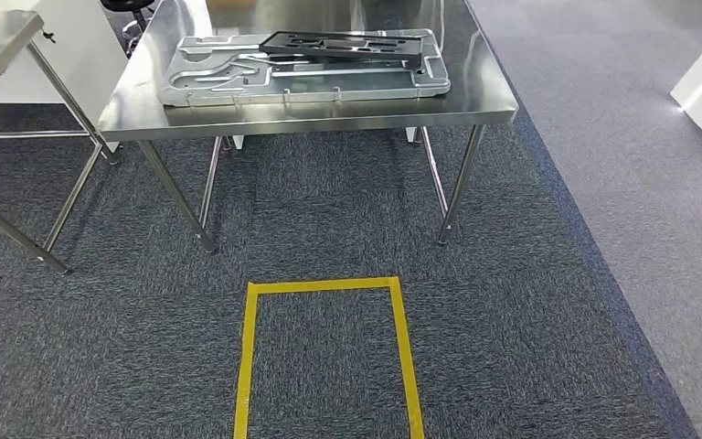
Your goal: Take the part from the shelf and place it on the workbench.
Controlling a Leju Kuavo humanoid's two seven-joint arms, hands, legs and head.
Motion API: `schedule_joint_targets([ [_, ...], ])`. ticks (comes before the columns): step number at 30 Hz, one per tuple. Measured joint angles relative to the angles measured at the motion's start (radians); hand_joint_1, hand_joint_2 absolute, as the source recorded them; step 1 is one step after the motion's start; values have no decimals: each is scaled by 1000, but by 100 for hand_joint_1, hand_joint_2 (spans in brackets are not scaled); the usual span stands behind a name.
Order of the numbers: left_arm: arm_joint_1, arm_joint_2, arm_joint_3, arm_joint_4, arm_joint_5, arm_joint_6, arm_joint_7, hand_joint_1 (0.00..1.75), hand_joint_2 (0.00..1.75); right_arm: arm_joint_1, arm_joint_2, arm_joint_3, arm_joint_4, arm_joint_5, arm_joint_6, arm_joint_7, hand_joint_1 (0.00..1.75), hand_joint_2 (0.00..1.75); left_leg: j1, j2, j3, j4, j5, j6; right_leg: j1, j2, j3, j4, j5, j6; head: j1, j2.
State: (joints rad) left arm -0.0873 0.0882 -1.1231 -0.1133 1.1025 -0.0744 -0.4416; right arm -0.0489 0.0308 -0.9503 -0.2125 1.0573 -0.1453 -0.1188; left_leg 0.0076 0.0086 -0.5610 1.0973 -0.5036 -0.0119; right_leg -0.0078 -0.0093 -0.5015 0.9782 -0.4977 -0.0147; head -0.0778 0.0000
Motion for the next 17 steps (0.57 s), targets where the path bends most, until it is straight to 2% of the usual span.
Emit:
schedule_joint_targets([
  [1,0,1,0,0,0,0,0,0,0,-1,1,-5,0,-3,3,1,0,131,-2,-1,33,-58,13,5,1,0,-2,2,1,4,0,0],
  [2,0,1,0,0,0,0,0,0,0,-1,2,-10,0,-5,5,2,0,175,-4,-1,52,-95,17,10,2,0,-5,3,2,9,0,0],
  [5,1,1,0,0,0,-1,0,0,0,-3,3,-21,0,-9,15,8,0,175,-4,-1,51,-115,19,25,3,0,-9,5,5,28,0,0],
  [6,1,1,0,0,0,-2,-1,0,0,-4,3,-24,0,-11,20,11,0,175,-1,-1,50,-120,23,32,3,1,-14,17,-4,33,0,0],
  [7,0,1,0,0,0,-3,-1,0,0,-4,3,-27,0,-13,24,13,0,175,1,0,48,-124,27,38,2,3,-29,48,-26,38,0,0],
  [8,0,1,0,0,0,-5,-2,0,0,-4,3,-29,0,-14,27,16,0,175,2,1,46,-126,30,43,0,4,-55,102,-58,41,0,0],
  [10,0,1,0,0,0,-8,-2,0,0,-3,3,-35,0,-13,26,25,0,175,-1,2,39,-126,33,50,-5,6,-123,239,-121,48,0,0],
  [11,0,1,0,0,0,-8,1,0,0,-3,3,-37,0,-11,24,31,0,175,-2,3,37,-125,33,52,-9,6,-145,284,-131,54,0,0],
  [12,0,1,0,0,0,-9,5,0,0,-2,2,-38,0,-9,21,38,0,175,-2,2,36,-123,33,53,-14,6,-149,293,-121,60,0,0],
  [13,0,1,0,0,0,-9,8,0,44,-1,2,-40,0,-7,20,44,0,131,-1,2,35,-119,32,52,-19,6,-132,259,-92,68,0,0],
  [15,0,1,0,0,0,-9,14,0,131,-2,1,-41,0,-4,21,49,0,44,0,0,30,-103,26,46,-31,5,-66,125,-25,82,0,0],
  [16,0,1,1,0,0,-8,17,0,175,-3,1,-42,0,-4,25,50,0,0,-1,0,26,-93,19,41,-34,7,-41,69,-4,80,0,0],
  [17,-1,1,2,0,0,-8,18,0,175,-4,1,-42,0,-4,27,50,0,0,-2,-1,24,-87,16,38,-36,7,-28,40,4,80,0,0],
])
